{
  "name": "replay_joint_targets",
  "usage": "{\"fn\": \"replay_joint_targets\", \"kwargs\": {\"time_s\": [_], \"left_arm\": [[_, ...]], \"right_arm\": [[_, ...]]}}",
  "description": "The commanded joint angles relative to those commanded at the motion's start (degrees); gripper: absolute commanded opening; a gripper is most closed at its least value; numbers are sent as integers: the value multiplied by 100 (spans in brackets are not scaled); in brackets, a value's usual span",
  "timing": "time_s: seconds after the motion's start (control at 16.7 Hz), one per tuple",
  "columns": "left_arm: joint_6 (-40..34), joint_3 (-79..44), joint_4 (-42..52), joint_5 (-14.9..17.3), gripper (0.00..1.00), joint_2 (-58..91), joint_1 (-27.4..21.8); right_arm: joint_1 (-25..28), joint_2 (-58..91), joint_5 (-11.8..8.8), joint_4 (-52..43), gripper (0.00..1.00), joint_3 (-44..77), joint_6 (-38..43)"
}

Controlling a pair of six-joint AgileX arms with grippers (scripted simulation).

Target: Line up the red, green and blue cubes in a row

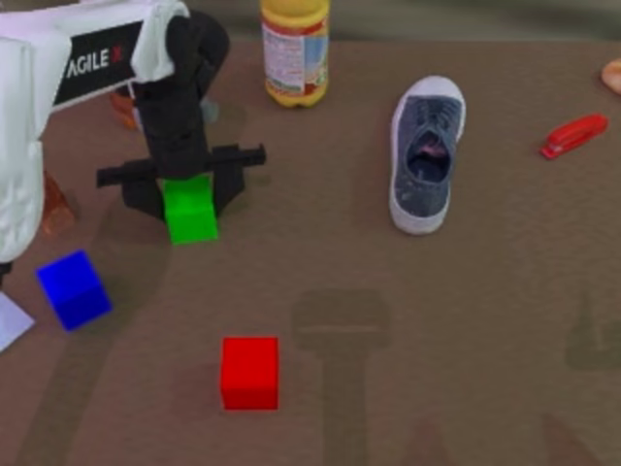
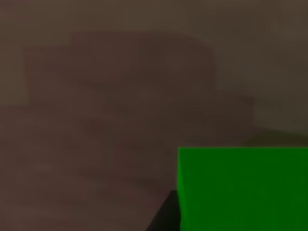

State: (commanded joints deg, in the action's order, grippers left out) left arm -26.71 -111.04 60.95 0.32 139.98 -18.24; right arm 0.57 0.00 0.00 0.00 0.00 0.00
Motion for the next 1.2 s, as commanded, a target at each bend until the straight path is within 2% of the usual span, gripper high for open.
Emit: {"fn": "replay_joint_targets", "kwargs": {"time_s": [0.18,0.48,0.84,1.02,1.2], "left_arm": [[-9,-227,239,-1,0,-38,21],[-14,-1001,1282,-3,0,-248,99],[-10,-1063,1358,-5,0,-281,61],[-283,-716,1255,-9,0,-540,-325],[-799,-46,1073,-15,0,-1017,-1053]], "right_arm": [[0,0,0,0,100,0,0],[0,0,0,0,100,0,0],[0,0,0,0,100,0,0],[0,0,0,0,100,0,0],[0,0,0,0,100,0,0]]}}
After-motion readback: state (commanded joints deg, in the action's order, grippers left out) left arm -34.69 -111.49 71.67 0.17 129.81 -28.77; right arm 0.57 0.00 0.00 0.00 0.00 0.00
